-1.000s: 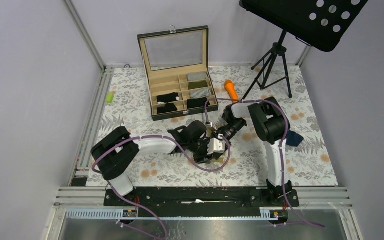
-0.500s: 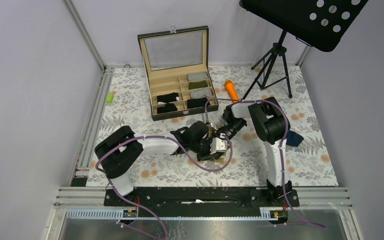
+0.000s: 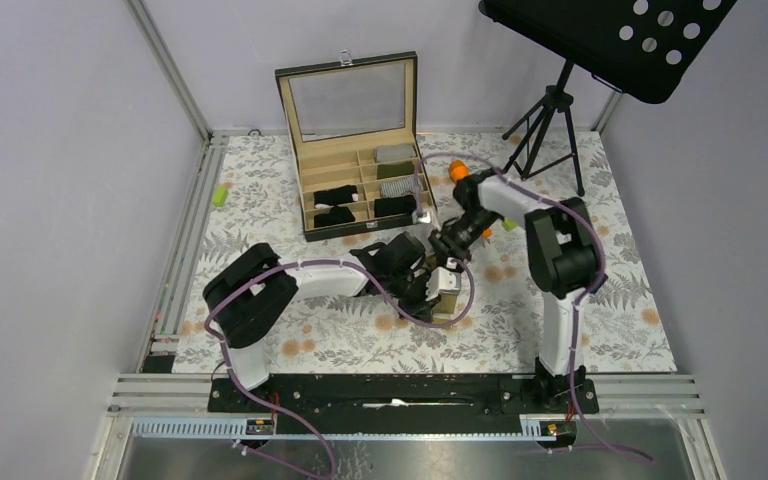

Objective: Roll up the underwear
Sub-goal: Roll the underwear to the center of the board.

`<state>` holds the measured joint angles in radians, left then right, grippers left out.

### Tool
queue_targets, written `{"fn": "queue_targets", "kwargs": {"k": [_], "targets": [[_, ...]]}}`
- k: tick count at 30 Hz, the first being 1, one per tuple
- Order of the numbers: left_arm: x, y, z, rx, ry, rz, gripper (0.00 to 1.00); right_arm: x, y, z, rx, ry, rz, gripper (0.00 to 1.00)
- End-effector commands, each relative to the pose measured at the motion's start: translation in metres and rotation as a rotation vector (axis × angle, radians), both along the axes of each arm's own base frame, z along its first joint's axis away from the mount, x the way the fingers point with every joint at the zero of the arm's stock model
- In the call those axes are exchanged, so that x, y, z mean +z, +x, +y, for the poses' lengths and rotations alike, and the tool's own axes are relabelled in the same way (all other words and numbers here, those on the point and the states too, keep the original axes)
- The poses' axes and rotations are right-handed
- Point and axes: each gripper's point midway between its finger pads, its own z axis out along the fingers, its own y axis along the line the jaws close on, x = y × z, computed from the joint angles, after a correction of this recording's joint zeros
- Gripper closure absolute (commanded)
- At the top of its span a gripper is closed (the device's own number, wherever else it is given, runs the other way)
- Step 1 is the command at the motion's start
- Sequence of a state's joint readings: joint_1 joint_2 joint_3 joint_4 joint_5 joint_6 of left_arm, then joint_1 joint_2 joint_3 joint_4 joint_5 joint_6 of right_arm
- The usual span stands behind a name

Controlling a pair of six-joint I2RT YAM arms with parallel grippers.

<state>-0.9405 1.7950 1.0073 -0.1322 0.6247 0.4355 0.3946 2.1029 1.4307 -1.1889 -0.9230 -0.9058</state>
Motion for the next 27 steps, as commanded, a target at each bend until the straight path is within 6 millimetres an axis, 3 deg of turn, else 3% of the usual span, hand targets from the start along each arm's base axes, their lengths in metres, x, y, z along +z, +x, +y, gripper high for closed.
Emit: {"fn": "queue_targets", "kwargs": {"k": [1,4,6,8,9,11,13,17,20,27], "targets": [[0.007,-0.018,0.000,-0.022,0.002,0.172,1.00,0.069,0.048,-0.027,-0.055,0.039,-0.271,0.48],[0.009,-0.019,0.000,0.013,0.015,0.278,1.00,0.102,0.080,-0.045,-0.188,0.054,-0.417,0.48],[0.010,-0.016,-0.001,0.044,0.022,0.352,1.00,0.119,0.099,-0.060,-0.314,0.042,-0.562,0.42],[0.007,-0.014,0.000,0.059,0.037,0.443,1.00,0.136,0.110,-0.078,-0.442,0.028,-0.768,0.40],[0.006,-0.013,-0.001,0.063,0.047,0.487,1.00,0.132,0.108,-0.085,-0.488,0.008,-0.843,0.40],[0.002,-0.010,-0.003,0.074,0.073,0.577,1.00,0.130,0.097,-0.096,-0.541,0.000,-0.988,0.39],[-0.004,-0.004,-0.004,0.089,0.100,0.659,1.00,0.114,0.076,-0.103,-0.568,-0.009,-1.043,0.39],[-0.014,0.013,-0.007,0.133,0.106,0.749,1.00,0.062,0.022,-0.112,-0.521,-0.051,-0.985,0.39],[-0.022,0.023,-0.006,0.162,0.112,0.798,1.00,0.041,-0.017,-0.106,-0.397,-0.010,-0.922,0.45],[-0.033,0.030,-0.003,0.192,0.121,0.824,1.00,0.026,-0.040,-0.068,-0.082,0.035,-0.995,0.48]]}}
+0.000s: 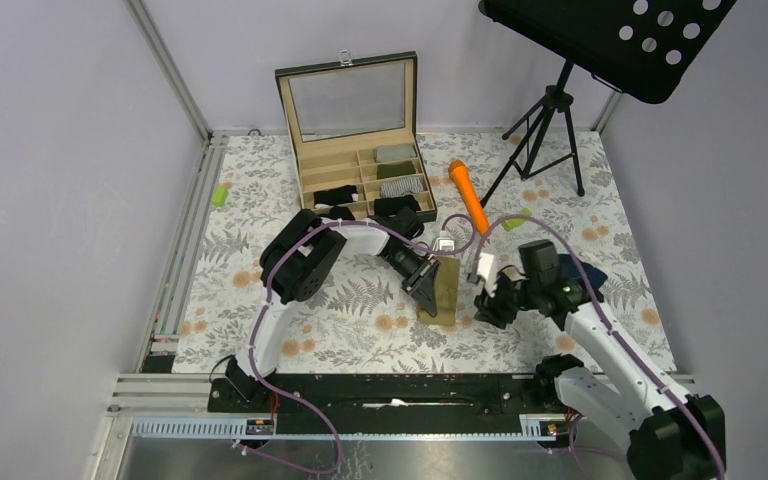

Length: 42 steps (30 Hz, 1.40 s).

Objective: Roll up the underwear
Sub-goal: Roll the underwear to the center of the board.

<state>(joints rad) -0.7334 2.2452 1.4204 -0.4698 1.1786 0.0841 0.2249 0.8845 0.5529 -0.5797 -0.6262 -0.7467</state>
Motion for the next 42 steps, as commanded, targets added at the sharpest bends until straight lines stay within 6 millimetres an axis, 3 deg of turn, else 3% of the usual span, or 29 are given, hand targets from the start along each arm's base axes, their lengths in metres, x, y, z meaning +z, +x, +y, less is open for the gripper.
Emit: {"fn": "queue_targets", "kwargs": {"k": [1,9,12,16,20,23,29,36,40,42], "targets": [[-0.028,0.010,0.005,0.021,0.060,-0.048,1.00,-0.001,-0.007,0.035,0.262,-0.064,-0.126,0.46],[-0.032,0.011,0.006,0.026,0.072,-0.056,1.00,-0.016,-0.003,0.084,0.450,-0.073,-0.211,0.44],[-0.034,0.011,0.005,0.031,0.077,-0.055,1.00,-0.023,0.002,0.094,0.444,-0.070,-0.242,0.45],[-0.032,0.013,0.004,0.033,0.077,-0.063,1.00,-0.035,-0.007,0.103,0.510,-0.089,-0.246,0.46],[-0.031,0.013,0.004,0.034,0.076,-0.066,1.00,-0.059,-0.022,0.097,0.603,-0.159,-0.247,0.46],[-0.030,0.013,0.005,0.035,0.078,-0.071,1.00,-0.071,-0.023,0.092,0.616,-0.204,-0.265,0.48],[-0.029,0.013,0.006,0.035,0.079,-0.079,0.99,-0.080,-0.015,0.088,0.600,-0.255,-0.307,0.56],[-0.031,0.010,0.008,0.032,0.083,-0.071,0.99,-0.069,0.006,0.088,0.535,-0.296,-0.387,0.53],[-0.031,0.010,0.008,0.032,0.085,-0.066,0.97,-0.082,0.000,0.079,0.577,-0.335,-0.380,0.55],[-0.030,0.010,0.008,0.033,0.085,-0.068,0.93,-0.089,0.002,0.076,0.593,-0.359,-0.406,0.62]]}}
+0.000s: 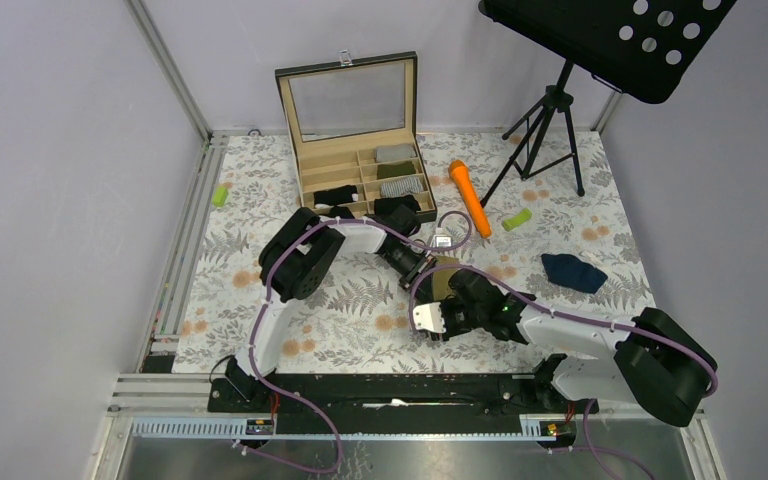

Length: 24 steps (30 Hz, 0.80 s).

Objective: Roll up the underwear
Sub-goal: Roll the underwear to the center of the board.

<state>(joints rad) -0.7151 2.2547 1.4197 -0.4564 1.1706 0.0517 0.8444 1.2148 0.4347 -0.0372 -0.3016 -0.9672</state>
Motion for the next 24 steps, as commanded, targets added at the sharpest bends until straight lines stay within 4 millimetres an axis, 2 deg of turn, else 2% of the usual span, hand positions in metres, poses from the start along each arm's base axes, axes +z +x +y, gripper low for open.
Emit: {"fn": "queue_targets", "kwargs": {"k": [1,5,6,8,10,14,18,21,24], "targets": [[-0.025,0.003,0.005,-0.001,0.065,-0.087,0.91,-0.026,0.011,-0.023,-0.004,-0.118,-0.088,0.65],[-0.019,0.006,0.007,-0.010,0.064,-0.124,0.76,-0.033,0.014,-0.026,0.018,-0.161,-0.104,0.76],[-0.015,0.007,0.007,-0.009,0.064,-0.136,0.72,-0.035,0.013,-0.027,0.028,-0.170,-0.097,0.82],[-0.006,0.014,0.011,0.006,0.066,-0.158,0.66,-0.039,0.006,-0.029,0.052,-0.194,-0.061,0.90],[0.009,0.026,0.018,0.043,0.053,-0.184,0.61,-0.039,-0.006,-0.029,0.075,-0.209,0.022,0.94],[0.053,0.049,0.046,0.141,0.018,-0.288,0.52,-0.015,-0.036,-0.014,0.106,-0.165,0.250,0.97],[0.083,0.061,0.083,0.273,0.007,-0.439,0.50,0.012,-0.053,0.001,0.063,-0.106,0.470,1.00],[0.093,0.068,0.113,0.403,0.051,-0.612,0.50,0.020,-0.056,0.002,0.018,-0.099,0.632,1.00],[0.106,0.068,0.138,0.495,0.086,-0.791,0.49,0.024,-0.043,-0.001,-0.038,-0.101,0.797,1.00]]}}
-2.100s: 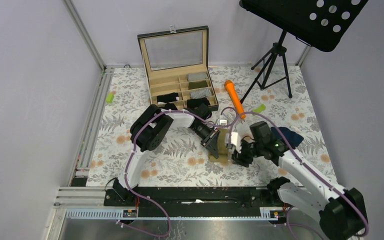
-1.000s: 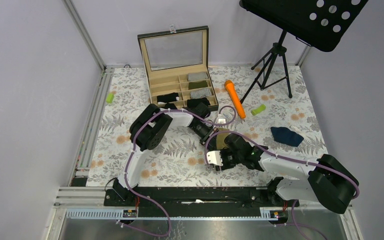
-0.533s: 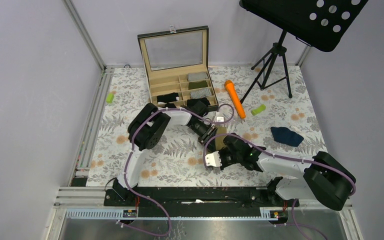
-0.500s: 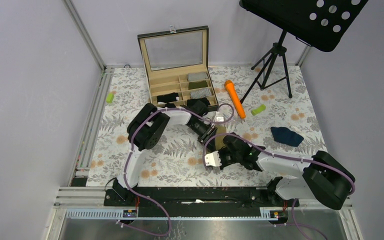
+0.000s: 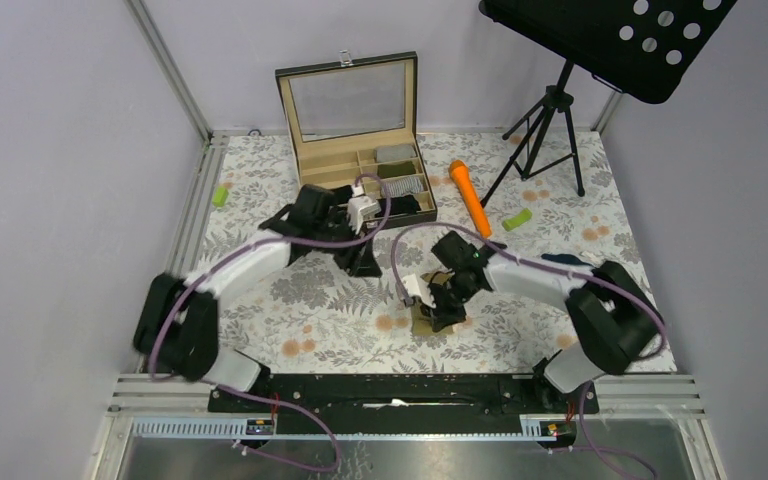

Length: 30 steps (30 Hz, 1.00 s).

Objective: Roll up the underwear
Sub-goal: Roll the underwear to the center of the board.

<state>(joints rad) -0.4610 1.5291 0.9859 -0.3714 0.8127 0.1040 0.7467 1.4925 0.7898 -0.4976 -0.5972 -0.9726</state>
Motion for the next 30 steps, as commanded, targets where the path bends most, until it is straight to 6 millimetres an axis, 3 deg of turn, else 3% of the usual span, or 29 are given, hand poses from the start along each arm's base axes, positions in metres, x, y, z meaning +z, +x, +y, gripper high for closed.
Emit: {"fn": "queue_targets", "kwargs": {"k": [1,4,7,10,13,19,23,26,30], "targets": [[0.017,0.013,0.024,0.129,0.061,-0.297,0.48,0.010,-0.013,-0.014,-0.122,-0.042,0.393,1.00],[0.035,0.001,0.023,0.076,0.047,-0.447,0.48,0.004,0.006,-0.020,-0.213,-0.054,0.541,0.99],[0.032,-0.025,-0.001,-0.117,0.060,-0.554,0.48,-0.006,0.020,-0.024,-0.268,-0.079,0.659,0.99],[0.018,-0.053,-0.033,-0.320,0.062,-0.592,0.48,-0.019,0.030,-0.026,-0.328,-0.103,0.726,0.99],[0.002,-0.069,-0.067,-0.450,0.047,-0.613,0.48,-0.023,0.035,-0.026,-0.350,-0.127,0.741,0.98],[-0.029,-0.067,-0.121,-0.491,0.021,-0.594,0.47,-0.033,0.041,-0.027,-0.404,-0.165,0.738,0.98],[-0.049,-0.065,-0.136,-0.497,0.047,-0.621,0.48,-0.035,0.040,-0.028,-0.419,-0.171,0.728,0.98],[-0.067,-0.068,-0.134,-0.516,0.090,-0.598,0.53,-0.036,0.040,-0.029,-0.423,-0.174,0.728,0.98],[-0.072,-0.070,-0.130,-0.510,0.103,-0.588,0.70,-0.037,0.041,-0.028,-0.430,-0.178,0.727,0.98]]}}
